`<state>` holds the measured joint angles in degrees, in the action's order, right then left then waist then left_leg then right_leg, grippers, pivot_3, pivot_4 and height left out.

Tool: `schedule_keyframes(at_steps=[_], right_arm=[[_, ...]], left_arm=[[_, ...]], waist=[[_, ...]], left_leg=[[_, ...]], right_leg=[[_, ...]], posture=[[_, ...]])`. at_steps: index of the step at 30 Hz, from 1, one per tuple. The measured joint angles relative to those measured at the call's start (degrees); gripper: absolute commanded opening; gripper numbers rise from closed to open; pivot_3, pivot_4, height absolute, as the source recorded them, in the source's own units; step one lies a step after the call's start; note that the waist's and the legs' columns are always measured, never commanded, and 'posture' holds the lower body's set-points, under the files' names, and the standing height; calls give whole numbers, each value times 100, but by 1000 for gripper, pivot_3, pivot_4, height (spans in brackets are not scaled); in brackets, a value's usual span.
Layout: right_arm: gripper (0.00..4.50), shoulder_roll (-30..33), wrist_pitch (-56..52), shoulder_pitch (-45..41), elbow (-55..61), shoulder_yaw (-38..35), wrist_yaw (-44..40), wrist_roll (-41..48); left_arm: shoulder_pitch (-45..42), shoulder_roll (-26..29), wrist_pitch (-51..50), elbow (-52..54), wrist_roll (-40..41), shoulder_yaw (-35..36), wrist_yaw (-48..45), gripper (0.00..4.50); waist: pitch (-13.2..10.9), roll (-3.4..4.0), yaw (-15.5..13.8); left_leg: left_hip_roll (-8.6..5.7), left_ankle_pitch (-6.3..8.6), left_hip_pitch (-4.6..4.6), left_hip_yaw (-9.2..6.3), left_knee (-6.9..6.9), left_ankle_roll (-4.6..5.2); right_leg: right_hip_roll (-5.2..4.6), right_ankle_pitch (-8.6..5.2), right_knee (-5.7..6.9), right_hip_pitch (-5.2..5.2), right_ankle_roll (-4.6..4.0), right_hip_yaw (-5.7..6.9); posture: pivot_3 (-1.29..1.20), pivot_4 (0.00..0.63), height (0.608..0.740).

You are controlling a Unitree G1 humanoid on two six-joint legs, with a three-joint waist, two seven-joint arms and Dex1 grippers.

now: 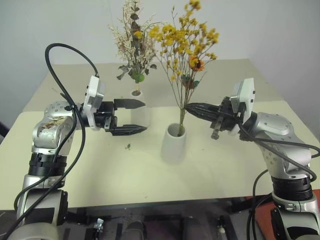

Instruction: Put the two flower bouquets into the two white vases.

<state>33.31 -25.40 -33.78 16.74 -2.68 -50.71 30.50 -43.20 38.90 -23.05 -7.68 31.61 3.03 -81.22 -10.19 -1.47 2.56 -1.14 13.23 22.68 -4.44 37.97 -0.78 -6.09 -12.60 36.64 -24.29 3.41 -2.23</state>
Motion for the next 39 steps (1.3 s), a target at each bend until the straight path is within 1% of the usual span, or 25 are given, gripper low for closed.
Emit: schedule_keyframes(at_steps=[1, 2, 7, 8, 9, 10, 14, 16, 19, 24, 32, 36, 39], right_arm=[[1035, -1, 4, 34, 10, -1, 0, 5], [1271, -5, 4, 61, 11, 0, -2, 6], [3023, -12, 4, 221, 116, -13, -22, 24], [3448, -11, 4, 264, 142, -17, -26, 31], [3685, -7, 4, 312, 165, -25, -29, 48], [4017, 18, 3, 372, 202, -47, -39, 106], [4017, 323, -7, 618, 243, -349, -176, 335], [4017, 625, -7, 724, 143, -669, -297, 433], [4017, 967, -7, 939, -73, -960, -484, 457], [4017, 1322, -3, 1167, -562, -1020, -745, 376], [4017, 1541, 48, 1265, -1003, -1121, -894, 222], [4017, 1553, 60, 1253, -1112, -1133, -899, 186], [4017, 1553, 60, 1233, -1119, -1125, -903, 179]], left_arm=[[0, 0, 31, -1, 0, 0, -1, 4500], [0, 0, 42, -3, 0, 0, -1, 4500], [-1, 0, 50, -15, 0, 0, -3, 4500], [-1, 0, 50, -15, 0, 0, -4, 4500], [-1, 0, 50, -16, 0, 0, -5, 4500], [-1, 0, 50, -16, 0, 0, -8, 4500], [3, 44, 49, -17, 0, 3, -26, 4500], [82, 184, 35, 4, 1, 47, -19, 4500], [333, 339, -38, 54, 9, 163, 45, 4500], [887, 577, -201, 371, 62, 459, 262, 4500], [2164, 916, -585, 1215, 437, 1407, 886, 4500], [2485, 945, -732, 1610, 623, 1748, 1181, 4500], [2633, 953, -832, 1827, 712, 1839, 1333, 4500]], waist=[[0, 0, -1], [0, 0, -2], [0, 0, -3], [0, 0, -2], [0, 0, -2], [0, 0, -5], [-1, -2, -15], [-1, -2, -17], [-1, -2, 1], [-1, -2, 5], [-2, -3, -11], [-2, -3, -30], [-2, -3, -32]], left_leg=[[0, 0, 0, 0, 0, 0], [0, 0, 0, 0, 0, 0], [0, 0, 0, 0, 0, 0], [0, 0, 0, 0, 0, 0], [0, 0, 0, 0, 0, 0], [0, 0, 0, 0, 0, 0], [-1, 0, 1, 0, 0, 0], [0, 0, -2, 0, 0, 0], [0, 0, -6, 1, 0, 0], [2, 0, -13, 2, 0, 0], [5, 0, -15, 3, 0, 0], [5, 0, -20, 3, 0, 0], [5, 0, -22, 3, 0, 0]], right_leg=[[0, 0, 0, 0, 0, 0], [0, 0, 0, 0, 0, 0], [0, 0, 0, 0, 0, 0], [0, 0, 0, 0, 0, 0], [0, 0, 0, 1, 0, 0], [0, 0, 0, 1, 0, 0], [-1, 0, -3, 3, 0, 0], [-1, 0, -6, 4, 0, 0], [0, -1, -5, 5, 0, -1], [0, -2, 1, 9, -1, -3], [0, -2, -1, 11, -2, -3], [0, -2, 0, 16, -2, -3], [0, -2, -1, 18, -2, -3]], posture=[[0, 150, 740], [0, 150, 740], [0, 150, 740], [0, 150, 740], [0, 150, 740], [0, 150, 740], [0, 150, 740], [0, 150, 740], [0, 150, 740], [0, 150, 740], [0, 150, 740], [0, 150, 740], [0, 150, 740]])
